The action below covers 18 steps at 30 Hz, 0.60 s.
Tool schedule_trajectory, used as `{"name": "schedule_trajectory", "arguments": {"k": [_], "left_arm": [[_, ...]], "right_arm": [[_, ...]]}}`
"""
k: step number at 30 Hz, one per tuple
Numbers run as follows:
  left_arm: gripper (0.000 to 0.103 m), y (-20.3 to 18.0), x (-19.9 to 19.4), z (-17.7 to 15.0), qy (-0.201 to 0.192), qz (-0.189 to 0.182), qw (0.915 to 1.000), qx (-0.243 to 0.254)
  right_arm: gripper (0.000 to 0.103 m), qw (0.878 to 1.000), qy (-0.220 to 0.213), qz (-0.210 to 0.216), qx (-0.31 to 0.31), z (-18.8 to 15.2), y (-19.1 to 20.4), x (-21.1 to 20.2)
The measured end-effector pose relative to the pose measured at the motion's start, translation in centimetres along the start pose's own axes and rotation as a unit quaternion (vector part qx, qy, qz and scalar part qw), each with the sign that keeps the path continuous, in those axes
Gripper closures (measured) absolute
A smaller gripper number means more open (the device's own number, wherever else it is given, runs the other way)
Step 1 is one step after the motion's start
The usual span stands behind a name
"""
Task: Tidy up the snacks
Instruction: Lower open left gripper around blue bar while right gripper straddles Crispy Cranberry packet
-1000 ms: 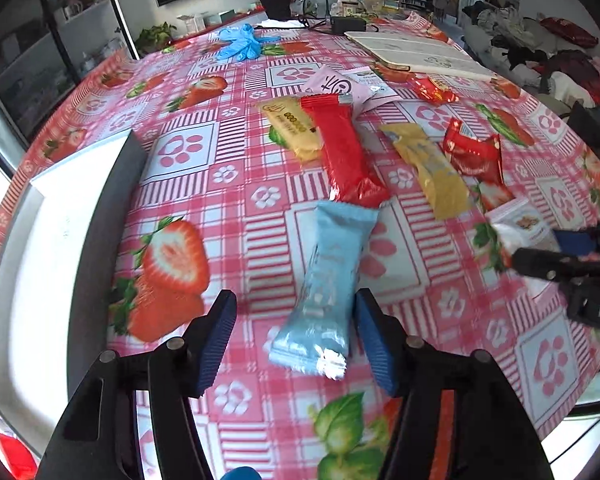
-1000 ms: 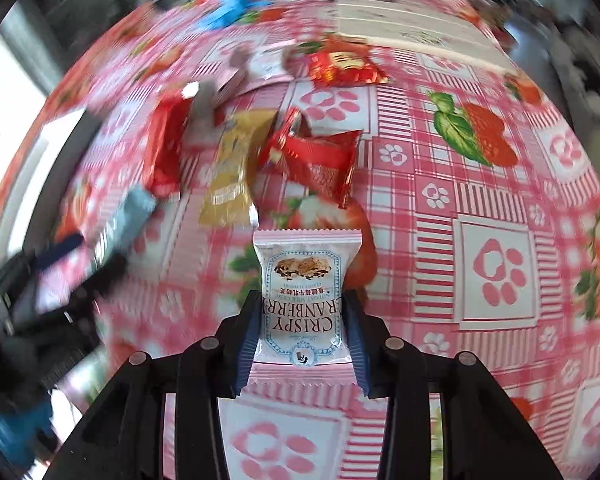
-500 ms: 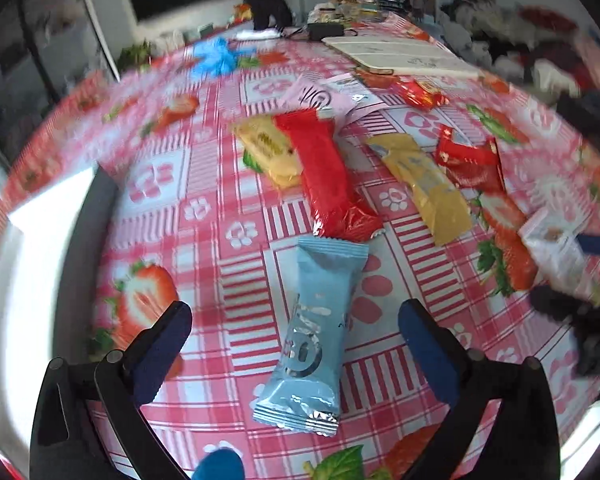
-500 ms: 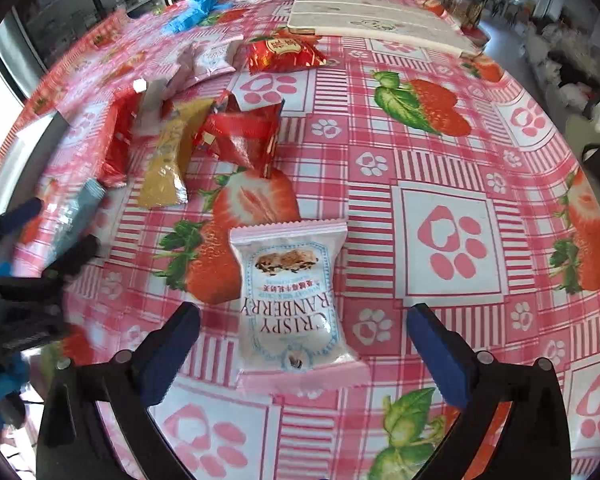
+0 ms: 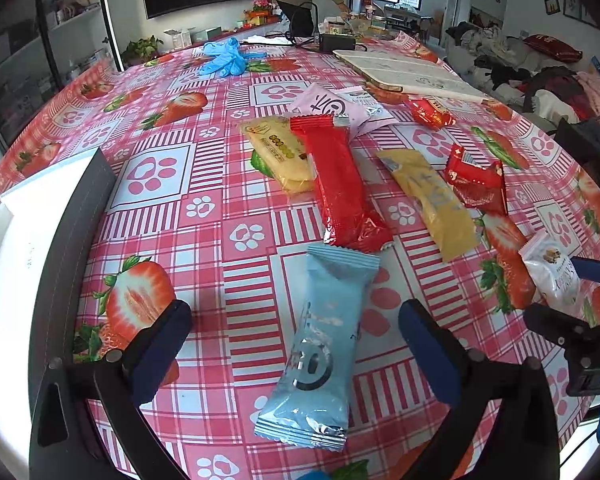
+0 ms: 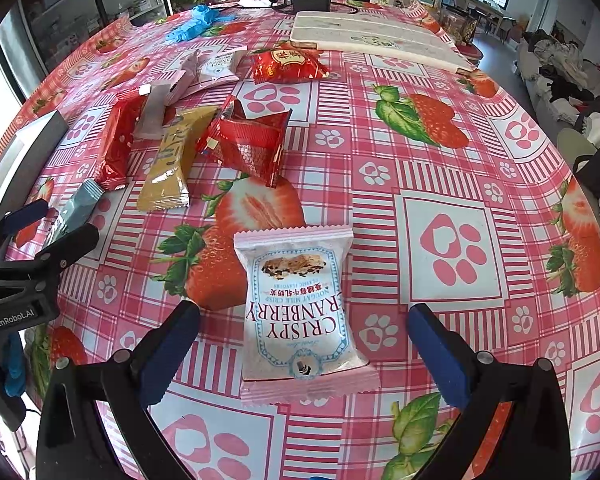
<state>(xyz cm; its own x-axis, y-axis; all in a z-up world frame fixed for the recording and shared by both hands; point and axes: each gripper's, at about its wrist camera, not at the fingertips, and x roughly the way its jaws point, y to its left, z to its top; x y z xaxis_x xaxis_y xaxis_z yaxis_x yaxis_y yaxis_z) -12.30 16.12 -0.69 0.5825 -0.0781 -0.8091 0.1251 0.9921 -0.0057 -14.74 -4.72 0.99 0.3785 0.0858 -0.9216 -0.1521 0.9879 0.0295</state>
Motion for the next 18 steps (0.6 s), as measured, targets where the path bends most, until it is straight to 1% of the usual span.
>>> {"name": "schedule_trajectory", "arguments": {"k": [18], "left_arm": [[0.0,-0.01,-0.01,0.04,0.0,0.001,1.0,0.0]], "right_arm": [[0.0,1.0,-0.002,0.002,-0.004,0.03,0.07,-0.02]]}}
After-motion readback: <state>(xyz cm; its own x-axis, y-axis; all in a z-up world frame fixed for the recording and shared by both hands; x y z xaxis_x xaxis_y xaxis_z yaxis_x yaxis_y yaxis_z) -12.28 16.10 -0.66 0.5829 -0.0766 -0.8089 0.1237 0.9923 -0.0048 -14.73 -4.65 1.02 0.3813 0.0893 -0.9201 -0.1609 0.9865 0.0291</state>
